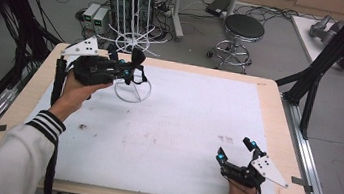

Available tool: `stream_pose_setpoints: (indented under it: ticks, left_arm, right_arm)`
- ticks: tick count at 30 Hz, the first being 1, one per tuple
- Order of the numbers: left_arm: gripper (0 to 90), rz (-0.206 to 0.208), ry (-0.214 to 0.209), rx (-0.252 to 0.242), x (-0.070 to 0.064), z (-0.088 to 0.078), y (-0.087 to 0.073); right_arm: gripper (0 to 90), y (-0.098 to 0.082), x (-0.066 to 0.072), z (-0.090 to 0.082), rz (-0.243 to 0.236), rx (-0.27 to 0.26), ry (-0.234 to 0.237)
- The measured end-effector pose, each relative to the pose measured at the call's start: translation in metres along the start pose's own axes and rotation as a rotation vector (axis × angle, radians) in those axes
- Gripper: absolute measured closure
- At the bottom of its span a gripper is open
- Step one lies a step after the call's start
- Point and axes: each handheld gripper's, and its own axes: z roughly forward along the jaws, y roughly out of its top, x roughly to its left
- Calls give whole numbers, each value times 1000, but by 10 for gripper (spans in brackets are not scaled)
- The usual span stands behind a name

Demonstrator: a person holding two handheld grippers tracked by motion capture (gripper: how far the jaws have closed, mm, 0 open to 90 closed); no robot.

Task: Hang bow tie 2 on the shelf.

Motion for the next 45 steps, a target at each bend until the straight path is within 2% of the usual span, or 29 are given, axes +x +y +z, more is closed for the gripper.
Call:
stream_pose_setpoints:
  ticks: [13, 19, 28, 36, 45]
  left_arm:
    - [770, -25, 47, -8, 6, 0, 2]
    - [770, -26, 53, 0, 7, 1, 6]
    - [770, -40, 88, 8, 10, 2, 6]
    - [770, -46, 144, 24, 15, 2, 6]
    - [769, -54, 195, 20, 16, 3, 10]
  right_arm:
    - [36, 0, -1, 0, -6, -7, -1]
    - [36, 0, -1, 0, -6, -5, -3]
    - [36, 0, -1, 0, -4, -6, 0]
    - [36, 0, -1, 0, 2, -5, 0]
    - [37, 0, -1, 0, 4, -3, 1]
